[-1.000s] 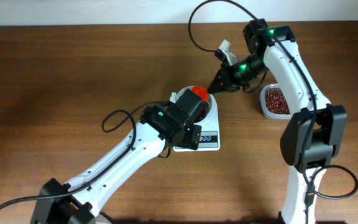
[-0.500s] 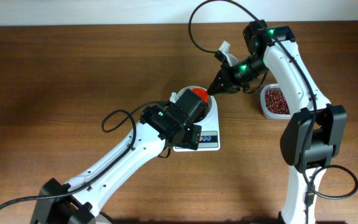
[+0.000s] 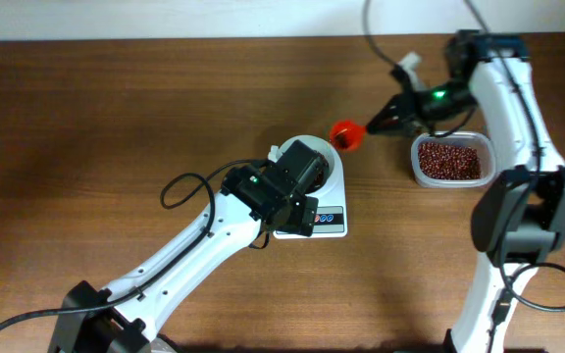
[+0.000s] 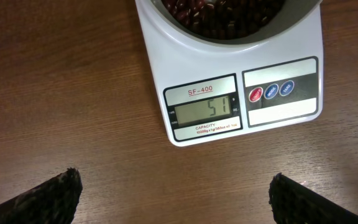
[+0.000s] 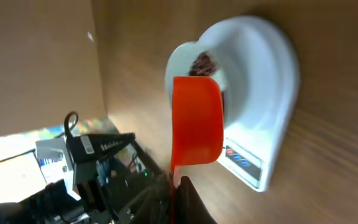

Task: Scoop item into bowl and weigh 50g on scale
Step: 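Move the empty scoop back to the bean tub with the right gripper, then dip the scoop into the beans and lift it with the right gripper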

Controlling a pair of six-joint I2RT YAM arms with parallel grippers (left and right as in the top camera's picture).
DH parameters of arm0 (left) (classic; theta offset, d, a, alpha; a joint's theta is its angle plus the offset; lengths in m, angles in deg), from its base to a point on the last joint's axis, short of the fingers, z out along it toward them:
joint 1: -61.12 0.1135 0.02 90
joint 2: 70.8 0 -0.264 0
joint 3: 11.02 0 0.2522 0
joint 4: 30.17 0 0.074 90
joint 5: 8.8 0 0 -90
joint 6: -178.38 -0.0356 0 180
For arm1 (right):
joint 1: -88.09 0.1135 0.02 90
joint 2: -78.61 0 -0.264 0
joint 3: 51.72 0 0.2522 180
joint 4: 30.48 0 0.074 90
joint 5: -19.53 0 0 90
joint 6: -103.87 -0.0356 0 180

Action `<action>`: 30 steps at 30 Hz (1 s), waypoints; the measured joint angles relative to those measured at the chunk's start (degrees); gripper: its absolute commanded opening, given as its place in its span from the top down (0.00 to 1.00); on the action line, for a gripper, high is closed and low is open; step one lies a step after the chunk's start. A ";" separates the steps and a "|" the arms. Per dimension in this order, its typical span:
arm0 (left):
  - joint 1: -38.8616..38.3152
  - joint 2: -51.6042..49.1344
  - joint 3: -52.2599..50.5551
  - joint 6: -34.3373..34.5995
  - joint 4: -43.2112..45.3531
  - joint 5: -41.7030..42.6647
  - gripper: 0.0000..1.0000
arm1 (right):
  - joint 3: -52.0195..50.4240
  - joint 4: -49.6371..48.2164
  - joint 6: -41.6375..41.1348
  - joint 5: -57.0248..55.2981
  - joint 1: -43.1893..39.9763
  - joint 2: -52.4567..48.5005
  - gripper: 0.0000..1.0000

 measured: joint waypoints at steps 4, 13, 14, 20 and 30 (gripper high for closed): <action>0.00 -0.02 0.00 0.00 0.00 0.00 0.01 | 0.00 0.00 -0.02 -0.07 -8.66 0.00 0.96; 0.00 0.00 0.00 0.00 0.00 0.00 0.01 | 0.00 0.00 0.00 -11.96 -21.35 0.00 0.96; 0.00 -0.02 0.00 0.00 0.00 0.00 0.01 | 0.00 0.00 -0.04 -13.40 -21.40 0.00 0.96; 0.00 -0.02 0.00 0.00 0.00 0.00 0.01 | 0.00 -0.92 -8.33 -30.23 -19.34 0.00 0.96; 0.00 0.00 0.00 0.00 0.00 0.00 0.01 | 3.45 -0.87 -15.47 -53.70 -6.05 0.00 0.96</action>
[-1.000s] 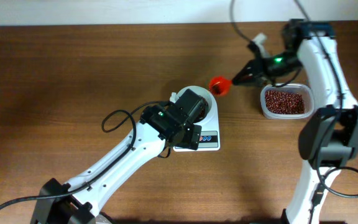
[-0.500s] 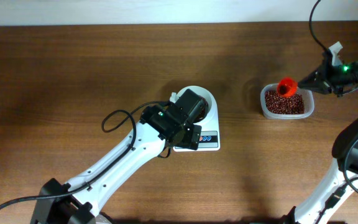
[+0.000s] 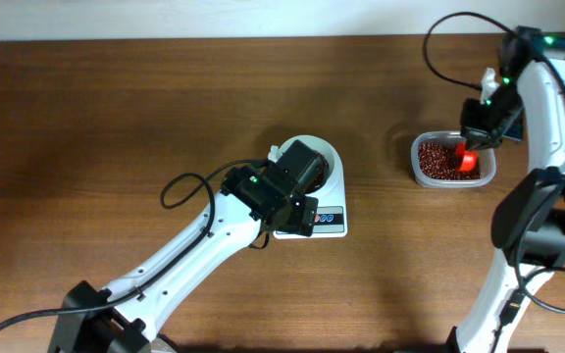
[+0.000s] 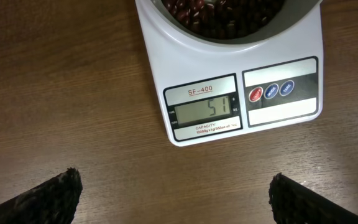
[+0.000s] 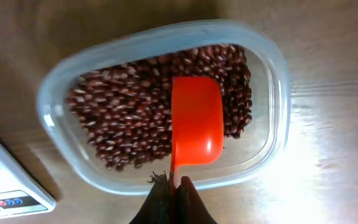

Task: Scoop item into bowl and weigh 50g on scale
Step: 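Dip the scoop into the beans and lift it with the right gripper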

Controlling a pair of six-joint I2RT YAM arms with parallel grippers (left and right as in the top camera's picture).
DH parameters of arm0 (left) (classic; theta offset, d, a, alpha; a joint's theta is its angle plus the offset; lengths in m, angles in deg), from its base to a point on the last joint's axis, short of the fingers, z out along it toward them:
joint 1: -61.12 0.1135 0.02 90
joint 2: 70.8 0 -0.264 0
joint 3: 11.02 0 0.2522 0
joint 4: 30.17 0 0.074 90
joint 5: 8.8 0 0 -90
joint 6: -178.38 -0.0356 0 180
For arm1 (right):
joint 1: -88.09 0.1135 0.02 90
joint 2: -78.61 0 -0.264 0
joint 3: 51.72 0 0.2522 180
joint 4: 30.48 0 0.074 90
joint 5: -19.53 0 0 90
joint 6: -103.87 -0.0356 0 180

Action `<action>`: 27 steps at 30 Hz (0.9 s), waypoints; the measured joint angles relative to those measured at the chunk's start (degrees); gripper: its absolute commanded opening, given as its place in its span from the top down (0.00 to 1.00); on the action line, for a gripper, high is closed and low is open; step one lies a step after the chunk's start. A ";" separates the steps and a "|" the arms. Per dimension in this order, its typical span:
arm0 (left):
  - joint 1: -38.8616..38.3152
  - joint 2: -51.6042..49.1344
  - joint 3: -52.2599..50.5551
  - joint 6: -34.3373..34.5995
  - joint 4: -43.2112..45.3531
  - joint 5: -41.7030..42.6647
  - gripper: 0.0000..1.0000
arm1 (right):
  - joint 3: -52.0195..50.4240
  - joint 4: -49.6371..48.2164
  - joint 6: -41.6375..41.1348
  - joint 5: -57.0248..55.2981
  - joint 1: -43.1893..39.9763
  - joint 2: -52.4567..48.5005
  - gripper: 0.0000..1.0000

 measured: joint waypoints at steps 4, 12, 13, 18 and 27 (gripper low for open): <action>0.00 0.00 0.00 0.00 0.00 0.00 0.01 | 6.78 3.45 -0.24 -7.39 4.20 0.00 0.96; 0.00 -0.02 0.00 0.00 0.00 0.00 0.01 | 8.83 4.42 -0.24 -13.11 5.86 0.02 0.96; 0.00 -0.02 0.00 0.00 0.00 0.00 0.01 | 8.83 4.42 -0.22 -13.18 5.86 0.02 0.96; 0.00 -0.02 0.00 0.00 0.00 0.00 0.01 | 8.83 4.37 -0.24 -13.31 5.86 0.02 0.96; 0.00 -0.02 0.00 0.00 0.00 0.00 0.01 | 8.83 4.35 -0.26 -13.29 5.86 0.00 0.96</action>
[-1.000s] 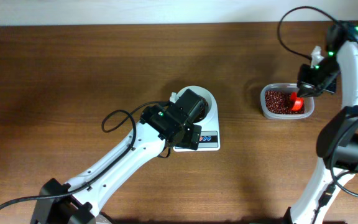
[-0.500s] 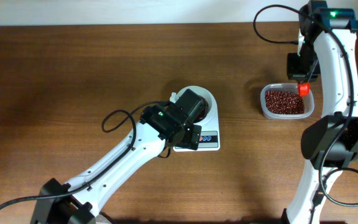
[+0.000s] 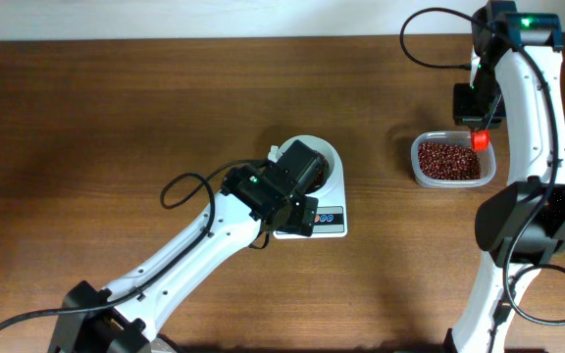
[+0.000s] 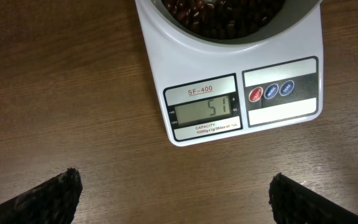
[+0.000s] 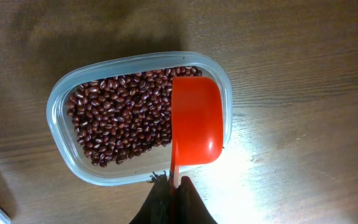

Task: Scoop item into bowl and weigh 50g on scale
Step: 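Dip the scoop into the beans and lift it with the right gripper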

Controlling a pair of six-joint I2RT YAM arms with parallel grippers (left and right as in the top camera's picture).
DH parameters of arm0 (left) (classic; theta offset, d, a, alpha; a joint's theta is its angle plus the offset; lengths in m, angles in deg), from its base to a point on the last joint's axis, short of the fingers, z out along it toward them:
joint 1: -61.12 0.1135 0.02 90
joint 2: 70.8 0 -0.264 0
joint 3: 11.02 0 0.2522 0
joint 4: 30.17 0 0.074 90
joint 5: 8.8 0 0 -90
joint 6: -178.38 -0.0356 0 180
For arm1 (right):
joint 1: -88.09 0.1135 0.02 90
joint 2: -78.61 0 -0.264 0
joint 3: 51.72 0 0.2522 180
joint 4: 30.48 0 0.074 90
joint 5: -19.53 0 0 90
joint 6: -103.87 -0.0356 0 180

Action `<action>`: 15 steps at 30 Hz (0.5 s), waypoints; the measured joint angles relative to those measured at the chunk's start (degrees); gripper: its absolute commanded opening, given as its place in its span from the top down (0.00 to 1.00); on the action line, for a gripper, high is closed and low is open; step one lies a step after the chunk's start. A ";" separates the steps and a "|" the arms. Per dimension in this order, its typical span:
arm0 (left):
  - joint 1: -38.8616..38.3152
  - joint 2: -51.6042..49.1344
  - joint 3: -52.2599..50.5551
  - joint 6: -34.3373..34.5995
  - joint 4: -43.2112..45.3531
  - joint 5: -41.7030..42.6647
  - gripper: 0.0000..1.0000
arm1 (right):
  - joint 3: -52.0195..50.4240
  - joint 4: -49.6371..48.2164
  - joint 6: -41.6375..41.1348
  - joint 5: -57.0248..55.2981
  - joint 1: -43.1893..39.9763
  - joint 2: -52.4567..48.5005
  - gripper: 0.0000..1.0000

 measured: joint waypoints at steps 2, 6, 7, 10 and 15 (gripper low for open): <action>0.00 0.00 0.00 0.00 0.00 0.00 0.01 | 0.02 0.04 0.00 0.00 0.00 0.02 0.96; 0.00 0.00 0.00 0.00 0.00 -0.02 0.01 | 4.79 1.27 0.00 5.75 0.00 0.07 0.96; 0.00 0.00 0.00 0.00 0.04 -0.02 0.01 | 7.41 1.77 1.57 12.87 -0.04 0.07 0.96; 0.00 0.00 -0.02 0.00 0.00 0.00 0.01 | 10.49 3.06 7.30 28.09 0.52 0.52 0.96; 0.00 0.00 -0.02 0.00 0.00 0.00 0.01 | 10.54 3.96 15.67 41.86 8.28 0.59 0.96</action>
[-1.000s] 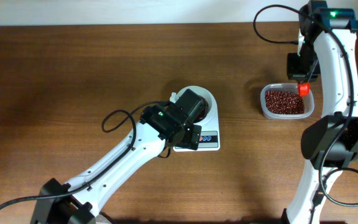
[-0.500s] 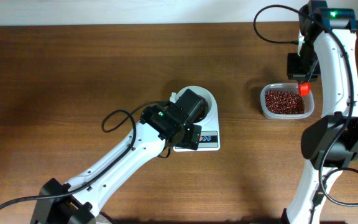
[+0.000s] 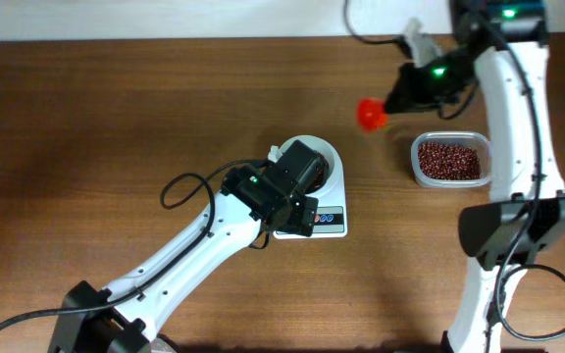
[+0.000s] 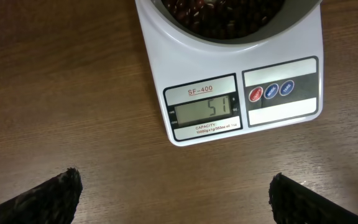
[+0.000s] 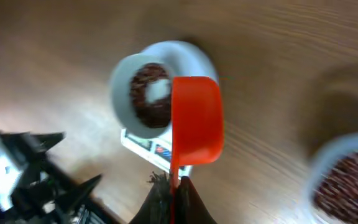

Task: Scoop item into bowl and weigh 50g on scale
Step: 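Dip the scoop into the beans and lift it with the right gripper, then carry the filled scoop toward the bowl on the scale with the right gripper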

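Note:
A white scale point(image 4: 235, 81) carries a bowl of red beans point(image 4: 222, 15); its display point(image 4: 204, 110) reads 51. My left gripper point(image 4: 173, 199) hovers open over bare wood just in front of the scale, holding nothing. My right gripper point(image 5: 174, 198) is shut on the handle of an orange scoop point(image 3: 371, 114). That scoop hangs in the air between the scale point(image 3: 312, 196) and the clear tub of red beans point(image 3: 449, 160). The right wrist view is blurred, with the scoop point(image 5: 195, 121) over the bowl point(image 5: 149, 93) in the picture.
The left arm point(image 3: 194, 255) stretches from the front left up to the scale. The right arm point(image 3: 518, 118) stands along the right edge behind the bean tub. A black cable point(image 3: 179, 186) loops left of the scale.
My right gripper has carried the scoop from over the tub's right rim to the left, into the air between tub and scale. The left gripper and the 51 reading are unchanged.
The scoop first hung just right of the scale bowl, with the display at 51. Then it sat over the beans in the tub, then above the tub's right rim. Now it is back left of the tub. The left gripper stayed open in front of the scale throughout.

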Controlling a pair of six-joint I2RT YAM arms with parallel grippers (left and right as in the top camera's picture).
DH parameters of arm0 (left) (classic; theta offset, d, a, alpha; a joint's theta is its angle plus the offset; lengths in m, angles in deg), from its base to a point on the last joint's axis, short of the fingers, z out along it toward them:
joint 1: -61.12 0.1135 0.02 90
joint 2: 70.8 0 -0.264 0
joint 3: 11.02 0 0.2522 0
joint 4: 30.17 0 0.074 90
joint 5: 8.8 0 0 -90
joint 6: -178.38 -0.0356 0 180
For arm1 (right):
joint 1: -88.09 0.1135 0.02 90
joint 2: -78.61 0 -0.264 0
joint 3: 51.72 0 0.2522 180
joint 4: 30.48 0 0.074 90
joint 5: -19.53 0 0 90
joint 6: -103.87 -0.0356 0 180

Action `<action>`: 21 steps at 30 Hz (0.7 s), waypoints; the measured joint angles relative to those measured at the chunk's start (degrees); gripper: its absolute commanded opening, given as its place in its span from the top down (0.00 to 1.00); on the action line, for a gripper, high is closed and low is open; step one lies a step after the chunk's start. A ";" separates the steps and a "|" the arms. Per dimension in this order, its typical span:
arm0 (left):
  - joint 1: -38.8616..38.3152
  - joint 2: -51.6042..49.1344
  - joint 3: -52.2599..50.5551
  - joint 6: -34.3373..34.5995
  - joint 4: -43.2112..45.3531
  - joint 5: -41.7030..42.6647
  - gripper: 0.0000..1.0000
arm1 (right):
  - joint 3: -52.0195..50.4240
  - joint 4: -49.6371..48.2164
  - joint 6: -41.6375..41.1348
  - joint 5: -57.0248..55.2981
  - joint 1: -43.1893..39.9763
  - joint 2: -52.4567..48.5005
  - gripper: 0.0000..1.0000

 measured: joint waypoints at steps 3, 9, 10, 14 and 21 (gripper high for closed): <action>0.00 0.00 0.00 0.00 0.00 0.00 0.01 | 0.00 -0.20 1.18 1.49 5.18 0.00 0.96; 0.00 0.02 0.00 0.00 0.00 0.00 0.01 | 0.00 -1.44 4.68 -3.48 14.67 0.00 0.96; 0.00 0.00 0.00 0.00 0.00 0.00 0.01 | 0.00 -1.66 4.92 -4.87 15.63 0.00 0.96; 0.00 0.00 0.00 0.00 0.02 0.00 0.01 | -1.46 -3.54 5.64 -7.58 18.08 0.02 0.96; 0.00 0.00 0.00 0.00 0.00 0.00 0.01 | -12.09 -10.71 6.01 -8.66 18.08 0.07 0.96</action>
